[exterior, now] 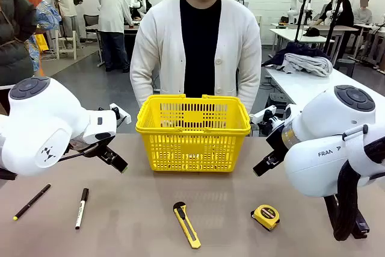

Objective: Place the items the person wants into the basket.
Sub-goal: Pick up the item the person points to and place it in the Market Basket.

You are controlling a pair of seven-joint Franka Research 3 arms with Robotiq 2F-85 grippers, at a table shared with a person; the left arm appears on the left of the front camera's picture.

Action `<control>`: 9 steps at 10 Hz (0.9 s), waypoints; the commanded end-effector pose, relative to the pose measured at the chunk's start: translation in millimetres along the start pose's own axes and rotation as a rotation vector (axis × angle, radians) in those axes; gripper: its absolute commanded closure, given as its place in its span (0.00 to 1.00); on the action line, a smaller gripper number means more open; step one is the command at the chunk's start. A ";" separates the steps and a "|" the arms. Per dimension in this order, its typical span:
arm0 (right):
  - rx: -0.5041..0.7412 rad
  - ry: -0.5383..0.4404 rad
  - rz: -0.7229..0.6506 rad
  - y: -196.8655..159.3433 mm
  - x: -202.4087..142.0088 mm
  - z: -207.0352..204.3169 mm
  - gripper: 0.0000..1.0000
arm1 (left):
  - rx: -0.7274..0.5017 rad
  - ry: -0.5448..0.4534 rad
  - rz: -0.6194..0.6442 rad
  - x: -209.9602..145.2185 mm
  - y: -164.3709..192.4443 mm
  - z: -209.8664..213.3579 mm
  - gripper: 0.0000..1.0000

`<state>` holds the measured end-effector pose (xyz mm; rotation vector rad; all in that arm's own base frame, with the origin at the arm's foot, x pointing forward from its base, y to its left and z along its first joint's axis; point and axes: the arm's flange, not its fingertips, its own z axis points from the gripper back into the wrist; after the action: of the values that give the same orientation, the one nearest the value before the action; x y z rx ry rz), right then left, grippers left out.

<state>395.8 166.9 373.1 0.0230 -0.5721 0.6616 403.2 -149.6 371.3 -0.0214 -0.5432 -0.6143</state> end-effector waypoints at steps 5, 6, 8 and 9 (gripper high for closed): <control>0.000 0.000 0.000 0.0 0.0 0.0 0.00 | 0.000 0.000 0.000 0.0 0.0 0.0 0.00; 0.000 0.000 0.000 0.0 0.0 0.0 0.00 | 0.000 0.000 0.000 0.0 0.0 0.0 0.00; 0.000 0.000 0.000 0.0 0.0 0.0 0.00 | 0.000 0.000 0.000 0.0 0.0 0.0 0.00; 0.000 0.000 0.000 0.0 0.0 0.0 0.00 | 0.000 0.000 0.000 0.0 0.0 0.0 0.00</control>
<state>395.9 166.8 373.1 0.0227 -0.5721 0.6617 403.2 -149.6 371.3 -0.0214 -0.5432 -0.6144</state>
